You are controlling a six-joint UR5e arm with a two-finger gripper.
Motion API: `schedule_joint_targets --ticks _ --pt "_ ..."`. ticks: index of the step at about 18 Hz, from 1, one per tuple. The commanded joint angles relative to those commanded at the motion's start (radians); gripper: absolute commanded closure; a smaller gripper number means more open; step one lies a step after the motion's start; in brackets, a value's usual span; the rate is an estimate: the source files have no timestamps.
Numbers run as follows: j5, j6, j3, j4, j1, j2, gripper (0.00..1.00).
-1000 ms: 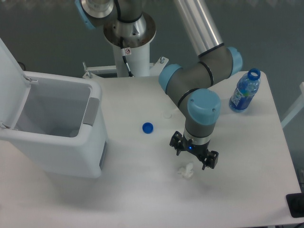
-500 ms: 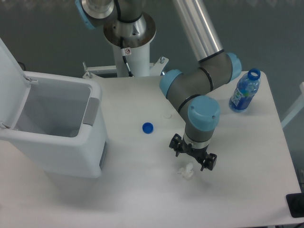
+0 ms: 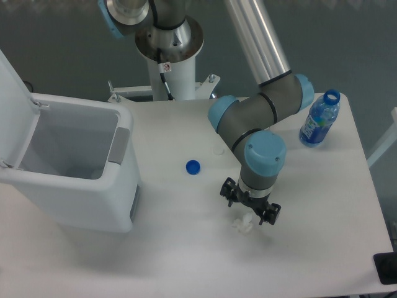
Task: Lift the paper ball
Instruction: 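Lower the gripper around the paper ball, then close the gripper on the paper ball, then lift the held paper ball up off the table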
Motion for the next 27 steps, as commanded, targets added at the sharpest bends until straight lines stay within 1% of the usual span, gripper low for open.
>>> schedule_joint_targets --ticks 2,4,6,13,17,18,21,23,24,27 --pt "0.000 0.000 0.000 0.000 0.000 0.000 0.72" --pt "-0.002 0.000 0.000 0.000 0.000 0.002 0.88" --pt "-0.002 0.000 0.000 0.000 0.002 0.003 1.00" --pt "-0.003 -0.003 0.017 -0.002 0.008 0.021 1.00" --pt "-0.005 0.000 0.017 -0.014 0.011 0.072 1.00" --pt "-0.006 0.002 0.017 -0.026 0.008 0.092 1.00" --pt "-0.021 0.021 0.017 -0.101 0.003 0.152 1.00" --pt "-0.021 0.069 0.017 -0.139 0.000 0.184 1.00" --pt "-0.021 0.084 0.015 -0.162 0.002 0.210 1.00" --pt "-0.020 0.135 0.012 -0.254 0.006 0.270 1.00"
